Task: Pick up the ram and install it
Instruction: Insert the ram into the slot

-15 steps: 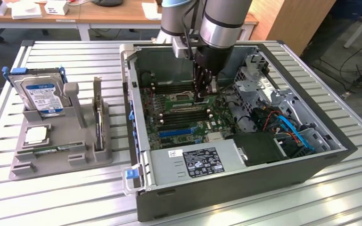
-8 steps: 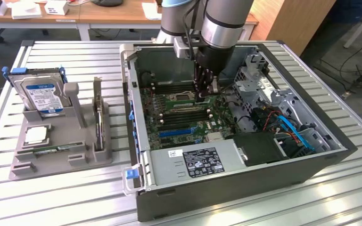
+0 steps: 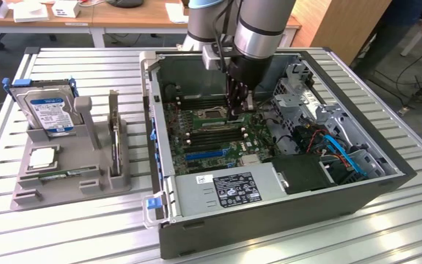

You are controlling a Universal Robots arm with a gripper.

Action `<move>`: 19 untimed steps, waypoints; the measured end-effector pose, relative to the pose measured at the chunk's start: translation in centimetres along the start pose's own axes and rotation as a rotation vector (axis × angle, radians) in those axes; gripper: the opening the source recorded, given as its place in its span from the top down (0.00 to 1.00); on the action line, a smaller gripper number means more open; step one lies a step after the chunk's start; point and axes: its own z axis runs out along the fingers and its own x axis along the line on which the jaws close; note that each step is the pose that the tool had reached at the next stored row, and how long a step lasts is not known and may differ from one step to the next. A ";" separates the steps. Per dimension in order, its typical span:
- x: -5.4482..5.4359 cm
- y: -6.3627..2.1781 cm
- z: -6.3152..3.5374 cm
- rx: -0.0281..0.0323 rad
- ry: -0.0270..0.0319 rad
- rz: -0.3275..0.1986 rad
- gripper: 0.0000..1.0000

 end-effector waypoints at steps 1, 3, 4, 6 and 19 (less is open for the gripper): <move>0.0 0.00 0.09 0.0000 0.0000 0.000 0.89; 0.0 -0.01 0.26 0.0000 0.0000 0.000 0.89; 0.0 -0.01 0.34 -0.0001 0.0001 0.000 0.89; 0.0 -0.01 0.50 0.0000 0.0000 0.000 0.89; 0.0 -0.02 0.96 0.0000 -0.0001 -0.001 0.89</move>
